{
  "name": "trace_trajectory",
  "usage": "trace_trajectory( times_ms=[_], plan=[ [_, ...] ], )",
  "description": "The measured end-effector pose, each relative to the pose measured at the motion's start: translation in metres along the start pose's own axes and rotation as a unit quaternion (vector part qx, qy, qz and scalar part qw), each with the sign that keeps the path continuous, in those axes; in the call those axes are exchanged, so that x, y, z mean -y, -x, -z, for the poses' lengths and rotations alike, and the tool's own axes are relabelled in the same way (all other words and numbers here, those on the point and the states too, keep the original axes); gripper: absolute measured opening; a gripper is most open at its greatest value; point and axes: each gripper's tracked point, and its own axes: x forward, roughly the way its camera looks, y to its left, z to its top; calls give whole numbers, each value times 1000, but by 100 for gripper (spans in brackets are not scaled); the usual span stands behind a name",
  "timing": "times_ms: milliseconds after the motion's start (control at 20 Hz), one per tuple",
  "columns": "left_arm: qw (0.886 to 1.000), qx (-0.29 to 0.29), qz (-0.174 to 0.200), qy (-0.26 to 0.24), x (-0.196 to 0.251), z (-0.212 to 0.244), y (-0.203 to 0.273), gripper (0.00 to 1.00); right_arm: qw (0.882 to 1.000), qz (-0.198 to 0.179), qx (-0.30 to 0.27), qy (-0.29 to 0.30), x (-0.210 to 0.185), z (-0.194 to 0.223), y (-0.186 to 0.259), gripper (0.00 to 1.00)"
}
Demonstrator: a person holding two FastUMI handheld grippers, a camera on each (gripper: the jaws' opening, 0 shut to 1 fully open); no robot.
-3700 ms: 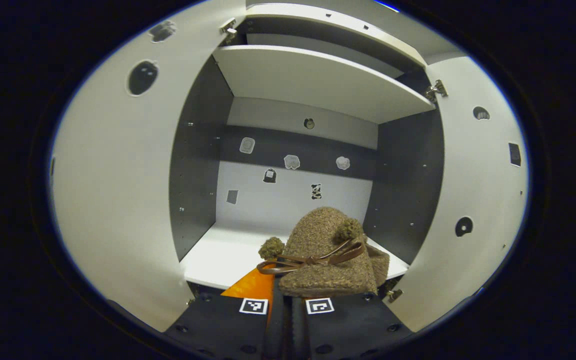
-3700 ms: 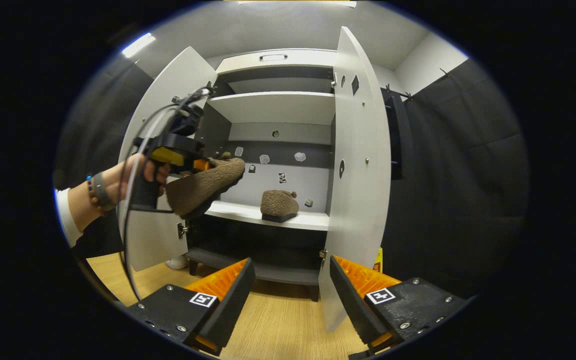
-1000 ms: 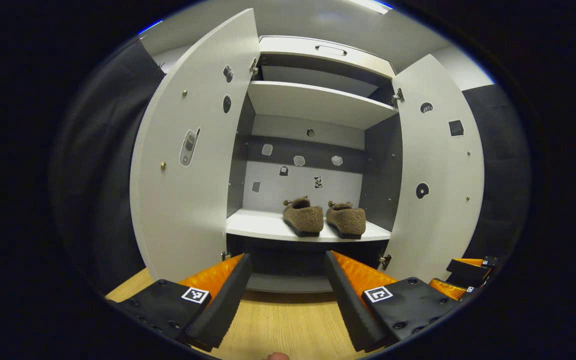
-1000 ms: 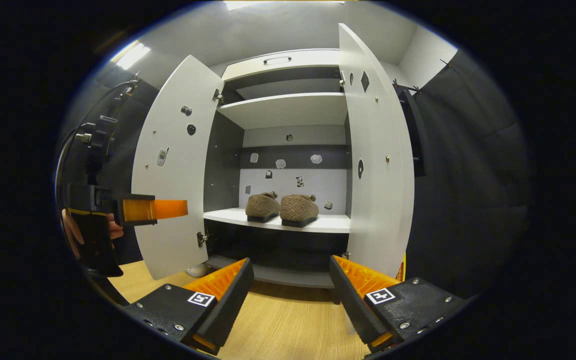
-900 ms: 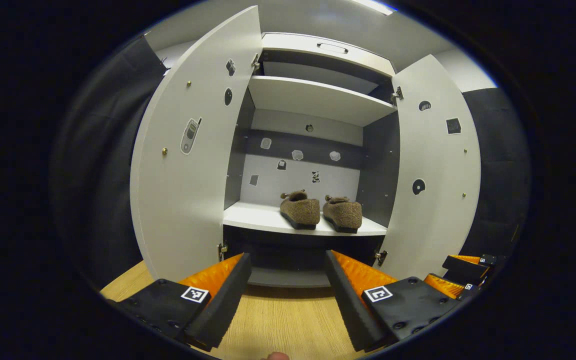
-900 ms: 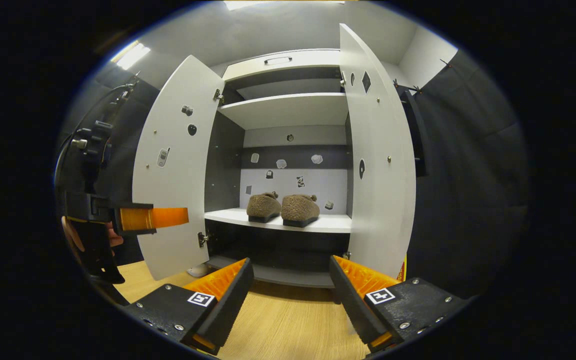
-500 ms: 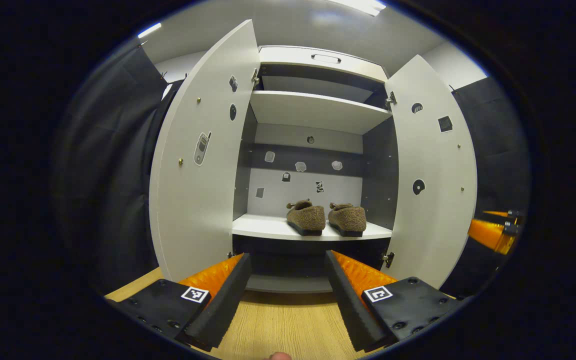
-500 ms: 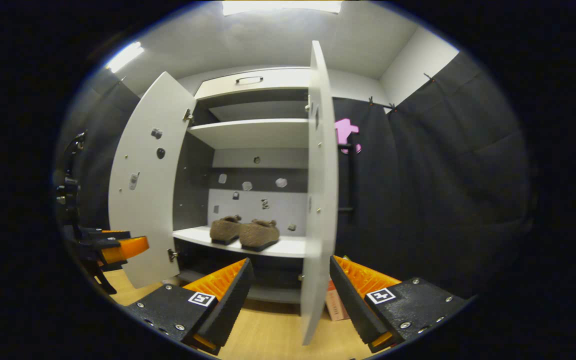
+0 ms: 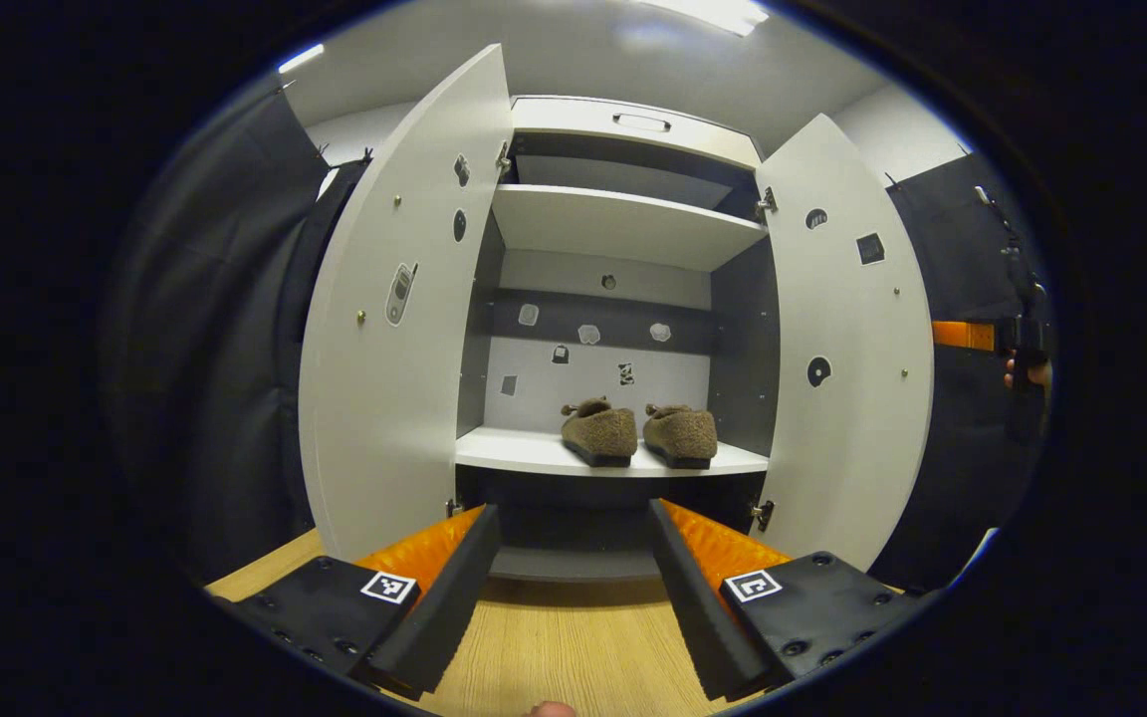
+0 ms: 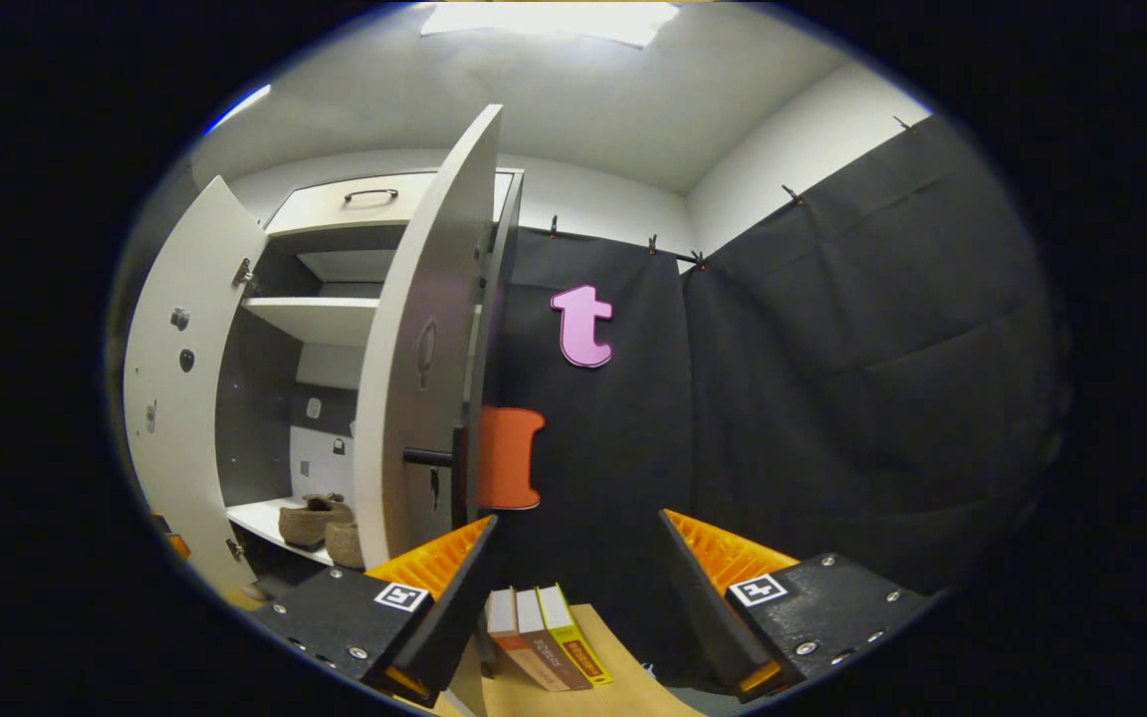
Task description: Grab one shoe with the right hand and put it into the shoe cabinet, grab the other shoe with the left hand and put it into the shoe cabinet; then close the right door with the right hand and the left door with the left hand.
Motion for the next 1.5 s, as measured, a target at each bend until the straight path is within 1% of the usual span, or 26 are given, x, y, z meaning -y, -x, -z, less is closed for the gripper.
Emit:
trace_trajectory(
  times_ms=[50, 100, 150, 200, 250, 300, 350, 400, 450, 500, 550, 600, 650, 700, 900, 950, 1000, 1150, 1200, 1250, 1300, 1350, 1400, 1450, 1500],
  plan=[
    [1000, -1, -2, -2, -3, 1, 1, 97, 1000, -2, 1, -2, -3, 0, -5, 98],
    [1000, -2, -5, -3, -6, 1, 2, 97, 1000, -8, 4, -6, -9, -2, -7, 94],
    [1000, -4, -6, -3, -8, 3, 2, 97, 1000, -3, 9, -2, -11, -3, -10, 94],
    [1000, -5, -9, -4, -10, 3, 3, 94, 1000, 4, 15, 8, -11, -7, -9, 91],
    [1000, -6, -10, -5, -12, 3, 4, 97, 1000, 7, 20, 15, -12, -8, -11, 90],
    [1000, -5, -12, -5, -14, 3, 4, 94, 1000, 6, 21, 17, -14, -8, -10, 90],
    [1000, -4, -12, -4, -14, 2, 3, 97, 1000, 1, 20, 16, -18, -7, -9, 90],
    [1000, -2, -9, -3, -13, 1, 3, 94, 1000, -8, 16, 12, -23, -6, -7, 88],
    [1000, -1, -7, -3, -12, 0, 2, 97, 1000, -16, 12, 5, -29, -5, -5, 88],
    [1000, 1, -5, -2, -11, -2, 1, 94, 1000, -23, 7, -2, -35, -3, -3, 87],
    [1000, 3, -1, -1, -9, -3, 0, 97, 1000, -30, 3, -7, -41, -2, -1, 87],
    [1000, 5, 2, 0, -7, -4, 0, 94, 999, -36, 2, -8, -48, -3, 2, 87],
    [1000, 4, 6, 1, -5, -4, 0, 94, 999, -44, 1, -7, -57, -4, 4, 87],
    [1000, 4, 9, 1, -5, -3, 0, 96, 999, -54, 0, -7, -66, -6, 6, 87],
    [1000, 0, 11, -1, -9, 1, 4, 97, 993, -112, -5, -21, -122, -7, 9, 87],
    [1000, 0, 9, 1, -12, 1, 4, 97, 992, -126, -1, -21, -135, -9, 7, 94],
    [1000, 1, 9, 5, -12, 1, 6, 97, 991, -134, 5, -21, -148, -10, 5, 87],
    [1000, 0, 4, 12, -16, 2, 8, 94, 988, -150, 20, -10, -176, -13, -3, 88],
    [1000, -1, 2, 12, -17, 2, 9, 97, 989, -150, 21, -3, -182, -14, -6, 90],
    [1000, -1, 1, 11, -18, 2, 10, 94, 988, -150, 23, 3, -185, -15, -8, 97],
    [1000, -1, -2, 8, -20, 2, 11, 97, 987, -156, 25, 7, -192, -15, -8, 93],
    [1000, 0, -6, 7, -22, 1, 13, 97, 986, -162, 23, 6, -200, -13, -9, 93],
    [1000, 1, -7, 7, -24, 1, 13, 94, 985, -171, 16, 4, -208, -8, -9, 97],
    [1000, 0, -9, 8, -25, 2, 14, 97, 984, -178, 8, 2, -217, -2, -11, 94],
    [1000, -1, -10, 8, -26, 2, 16, 94, 983, -184, 1, 0, -224, 3, -12, 94]
  ],
)
